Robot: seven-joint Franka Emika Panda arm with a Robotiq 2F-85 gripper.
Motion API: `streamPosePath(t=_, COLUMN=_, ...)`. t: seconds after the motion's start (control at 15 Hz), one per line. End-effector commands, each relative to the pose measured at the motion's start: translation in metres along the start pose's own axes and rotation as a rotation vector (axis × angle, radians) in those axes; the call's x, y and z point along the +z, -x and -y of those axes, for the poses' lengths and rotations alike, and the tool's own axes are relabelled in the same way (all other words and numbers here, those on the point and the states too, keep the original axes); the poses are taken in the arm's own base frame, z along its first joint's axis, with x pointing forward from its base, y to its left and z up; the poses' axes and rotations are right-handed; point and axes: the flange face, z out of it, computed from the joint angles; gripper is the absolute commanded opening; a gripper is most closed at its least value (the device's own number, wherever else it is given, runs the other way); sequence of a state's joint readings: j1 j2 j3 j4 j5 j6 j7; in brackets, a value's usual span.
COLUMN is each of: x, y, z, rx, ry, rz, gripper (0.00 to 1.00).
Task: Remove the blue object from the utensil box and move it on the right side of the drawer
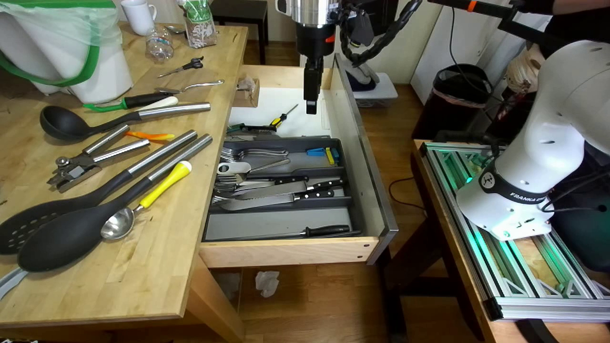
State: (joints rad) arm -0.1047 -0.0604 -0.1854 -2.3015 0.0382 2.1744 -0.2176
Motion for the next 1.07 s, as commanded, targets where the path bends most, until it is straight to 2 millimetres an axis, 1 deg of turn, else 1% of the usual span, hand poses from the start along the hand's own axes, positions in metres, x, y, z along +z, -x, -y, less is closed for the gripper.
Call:
streamPosePath(t=0.0, x=0.000, y=0.000, z=0.000, rx=0.000, ry=0.000, rz=0.001, gripper=1.00)
streamPosePath(t=0.27, x=0.029, y=-0.003, z=-0.001, rx=-0.051, ry=0.020, rz=0.011, gripper=1.00)
streamPosePath(t=0.53, x=0.066, y=-0.008, z=-0.007, rx=-0.073, ry=0.045, rz=0.008, gripper=1.00)
streamPosePath(t=1.0, x=0.128, y=-0.016, z=-0.037, rx=-0.030, ry=0.072, rz=-0.015, gripper=1.00)
